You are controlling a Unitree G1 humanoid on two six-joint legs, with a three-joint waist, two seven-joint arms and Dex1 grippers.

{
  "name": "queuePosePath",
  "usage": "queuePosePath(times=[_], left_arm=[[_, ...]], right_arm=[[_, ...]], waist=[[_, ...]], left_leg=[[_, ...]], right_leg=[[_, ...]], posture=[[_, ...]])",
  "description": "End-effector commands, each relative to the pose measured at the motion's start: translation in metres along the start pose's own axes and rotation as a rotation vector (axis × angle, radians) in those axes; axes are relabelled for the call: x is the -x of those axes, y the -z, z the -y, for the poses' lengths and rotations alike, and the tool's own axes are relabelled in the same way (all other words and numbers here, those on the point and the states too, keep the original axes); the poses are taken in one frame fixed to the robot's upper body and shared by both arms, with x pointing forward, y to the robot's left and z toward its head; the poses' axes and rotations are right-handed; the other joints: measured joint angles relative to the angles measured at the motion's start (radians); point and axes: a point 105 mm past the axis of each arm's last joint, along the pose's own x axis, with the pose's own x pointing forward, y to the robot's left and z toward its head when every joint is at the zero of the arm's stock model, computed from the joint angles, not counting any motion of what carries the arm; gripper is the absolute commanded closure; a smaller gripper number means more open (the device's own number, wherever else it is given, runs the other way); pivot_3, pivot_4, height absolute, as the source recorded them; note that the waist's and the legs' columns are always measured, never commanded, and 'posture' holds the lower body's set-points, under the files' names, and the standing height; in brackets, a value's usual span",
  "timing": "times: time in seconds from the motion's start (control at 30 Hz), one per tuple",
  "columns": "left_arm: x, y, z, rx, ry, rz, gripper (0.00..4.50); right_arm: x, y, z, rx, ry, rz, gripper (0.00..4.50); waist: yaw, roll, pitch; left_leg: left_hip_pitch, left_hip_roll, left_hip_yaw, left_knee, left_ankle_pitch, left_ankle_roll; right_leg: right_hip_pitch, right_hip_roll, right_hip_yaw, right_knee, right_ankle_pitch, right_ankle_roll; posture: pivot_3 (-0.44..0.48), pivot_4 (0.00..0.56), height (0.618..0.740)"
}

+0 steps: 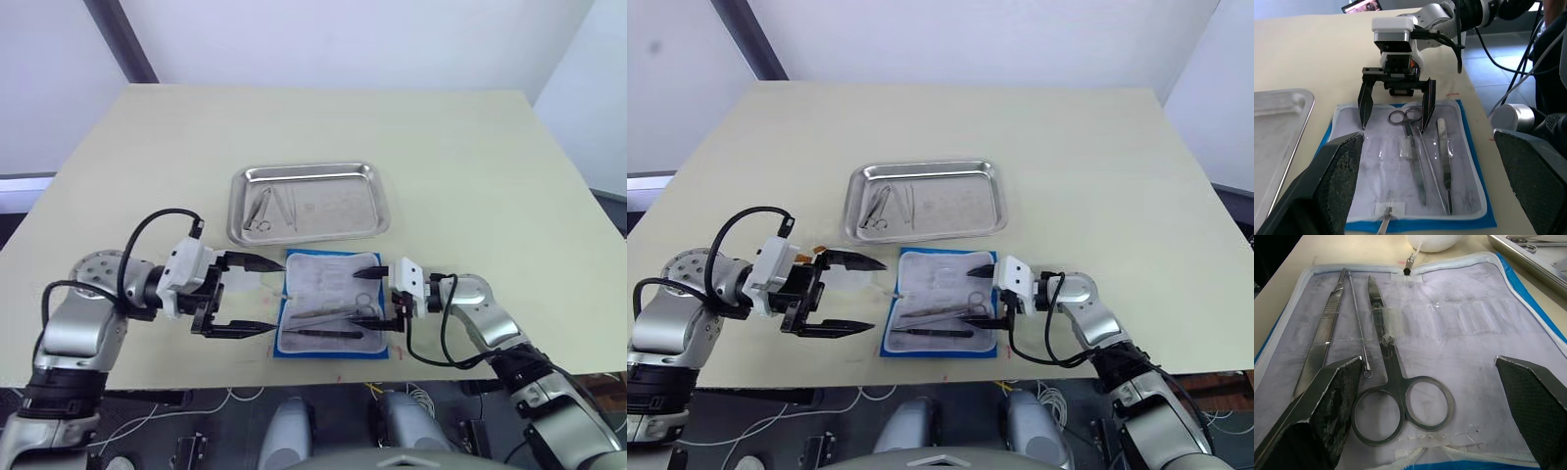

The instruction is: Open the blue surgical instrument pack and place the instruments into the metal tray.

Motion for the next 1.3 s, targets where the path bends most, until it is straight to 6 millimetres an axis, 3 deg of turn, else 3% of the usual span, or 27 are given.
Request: queuePosePath(times=[0.03,0.23,0.5,0.57,0.7,0.93,1.0,1.3], left_arm=[[0.002,-0.011,0.004,-0.052,0.056,0.026,0.03],[-0.002,-0.019,0.006,-0.063,0.089,0.062,0.03],[-0.007,-0.013,0.006,-0.066,0.092,0.06,0.03],[-0.011,-0.008,0.004,-0.067,0.088,0.043,0.03],[-0.022,-0.004,0.004,-0.059,0.087,0.058,0.03],[-0.033,0.007,0.01,-0.037,0.092,0.068,0.03],[-0.038,0.013,0.011,-0.033,0.086,0.064,0.03],[-0.061,0.038,0.019,-0.007,0.089,0.067,0.03]], right_arm=[[0.018,0.056,-0.016,-0.163,0.015,-0.195,0.0],[0.02,0.05,-0.014,-0.158,0.029,-0.159,0.0],[0.023,0.032,-0.006,-0.12,0.079,-0.076,0.0],[0.026,0.023,-0.001,-0.108,0.117,-0.015,0.0],[0.031,0.004,0.001,-0.09,0.135,0.082,0.0],[0.045,-0.012,-0.004,-0.051,0.112,0.113,0.0],[0.05,-0.017,-0.006,-0.039,0.101,0.115,0.0],[0.077,-0.045,-0.018,0.016,0.061,0.117,0.0]], waist=[[0.005,0.0,0.0],[0.01,0.0,0.001],[0.013,0.001,0.003],[0.014,0.001,0.003],[0.023,0.004,0.01],[0.038,0.011,0.018],[0.039,0.012,0.018],[0.036,0.013,0.022]], left_leg=[[0.0,0.0,0.0,0.0,0.0,0.0],[-0.001,0.0,0.0,0.0,0.0,0.0],[-0.01,-0.001,0.001,0.0,0.0,0.001],[-0.018,-0.002,0.002,0.002,0.0,0.001],[-0.02,-0.004,0.002,0.003,0.0,0.001],[-0.026,-0.005,0.004,0.004,-0.003,0.005],[-0.039,-0.006,0.003,0.007,-0.003,0.006],[-0.038,-0.01,0.003,0.007,-0.004,0.007]], right_leg=[[0.0,0.0,0.0,0.0,0.0,0.0],[-0.001,0.0,0.0,0.0,0.0,0.0],[-0.007,0.002,-0.002,0.0,0.0,0.0],[-0.014,0.004,-0.004,0.001,0.002,0.003],[-0.014,0.005,-0.006,0.0,0.005,0.001],[-0.02,0.006,-0.008,0.0,0.005,0.003],[-0.03,0.007,-0.009,0.001,0.005,0.003],[-0.03,0.005,-0.009,0.002,0.005,0.003]], posture=[[0.0,0.15,0.74],[0.0,0.15,0.74],[0.0,0.15,0.74],[0.0,0.15,0.74],[0.0,0.15,0.74],[0.0,0.15,0.74],[0.0,0.15,0.74],[0.0,0.15,0.74]])
